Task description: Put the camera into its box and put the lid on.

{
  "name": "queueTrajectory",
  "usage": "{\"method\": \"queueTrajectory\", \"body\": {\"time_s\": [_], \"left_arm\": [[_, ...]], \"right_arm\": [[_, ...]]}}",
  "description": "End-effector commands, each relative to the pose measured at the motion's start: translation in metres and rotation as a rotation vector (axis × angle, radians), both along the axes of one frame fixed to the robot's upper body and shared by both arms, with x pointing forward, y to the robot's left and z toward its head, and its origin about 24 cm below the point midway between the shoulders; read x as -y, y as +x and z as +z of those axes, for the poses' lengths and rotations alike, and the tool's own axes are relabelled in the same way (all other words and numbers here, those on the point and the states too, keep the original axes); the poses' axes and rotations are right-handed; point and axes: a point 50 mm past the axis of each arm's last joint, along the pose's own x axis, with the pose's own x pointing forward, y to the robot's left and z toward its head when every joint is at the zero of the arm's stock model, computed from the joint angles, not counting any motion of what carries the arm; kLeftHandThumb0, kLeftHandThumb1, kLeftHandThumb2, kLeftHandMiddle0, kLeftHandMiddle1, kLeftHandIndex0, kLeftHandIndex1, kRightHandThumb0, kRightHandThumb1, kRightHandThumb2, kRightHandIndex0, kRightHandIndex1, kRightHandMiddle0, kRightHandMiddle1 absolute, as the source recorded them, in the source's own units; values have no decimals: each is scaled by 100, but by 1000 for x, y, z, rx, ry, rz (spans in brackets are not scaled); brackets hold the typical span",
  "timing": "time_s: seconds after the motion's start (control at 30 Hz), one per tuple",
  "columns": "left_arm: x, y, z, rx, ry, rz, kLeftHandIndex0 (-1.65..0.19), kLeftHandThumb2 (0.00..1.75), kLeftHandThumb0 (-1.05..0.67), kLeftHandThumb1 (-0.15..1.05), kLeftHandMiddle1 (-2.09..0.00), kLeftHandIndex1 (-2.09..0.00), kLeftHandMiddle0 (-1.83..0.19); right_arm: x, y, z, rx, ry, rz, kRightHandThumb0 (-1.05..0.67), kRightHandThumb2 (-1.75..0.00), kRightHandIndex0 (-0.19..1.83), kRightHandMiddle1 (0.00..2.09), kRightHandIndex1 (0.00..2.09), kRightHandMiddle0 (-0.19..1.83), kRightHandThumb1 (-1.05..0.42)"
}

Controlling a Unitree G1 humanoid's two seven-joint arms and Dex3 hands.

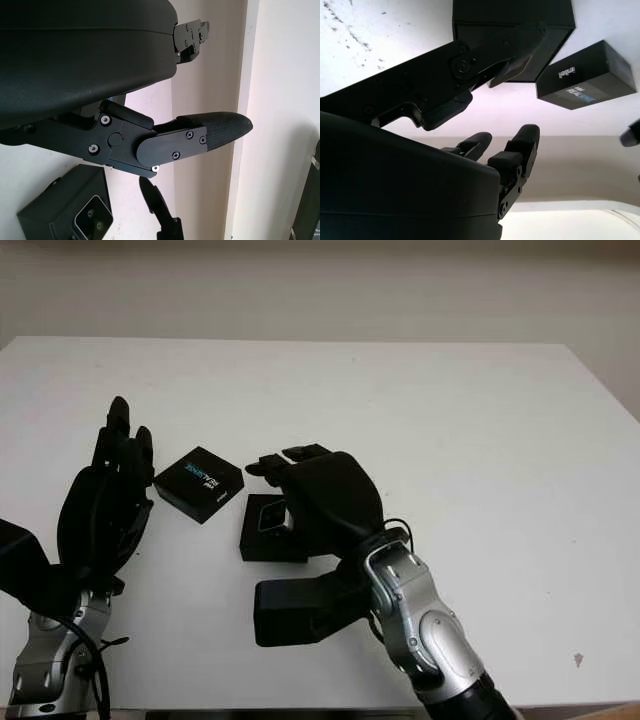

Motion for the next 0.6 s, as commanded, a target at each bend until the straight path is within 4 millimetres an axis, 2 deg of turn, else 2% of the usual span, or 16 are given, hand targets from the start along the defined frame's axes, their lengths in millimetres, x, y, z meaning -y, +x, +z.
{"method": "queueTrajectory", "body": {"time_s": [0.0, 0.23, 0.3, 0.33, 0.43, 0.57], "left_arm": [[0, 1, 4, 19, 3, -7, 19, 60, -76, 105, 0, 0, 19], [1, 1, 4, 18, 3, -11, 19, 60, -76, 105, 0, 0, 19], [1, 1, 4, 15, 2, -11, 19, 60, -76, 105, 0, 0, 19], [1, 1, 4, 15, 3, -12, 19, 60, -76, 105, 0, 0, 19], [1, 1, 4, 16, 5, -10, 19, 60, -76, 105, 0, 0, 19], [1, 1, 4, 15, -1, -9, 19, 60, -76, 105, 0, 0, 19]], "right_arm": [[-1, 2, 1, 29, 6, -15, -76, -5, 49, 44, 31, 51, -85], [0, 6, 1, 70, -1, -45, -71, -6, 57, 46, 39, 54, -87], [1, 6, 2, 75, 3, -44, -71, -6, 52, 50, 53, 53, -88], [1, 7, 2, 77, 4, -44, -71, -5, 46, 53, 70, 52, -88], [2, 8, 3, 80, 10, -46, -70, -5, 35, 57, 100, 51, -88], [5, 9, 5, 71, 2, -54, -72, -5, 32, 57, 113, 51, -86]]}}
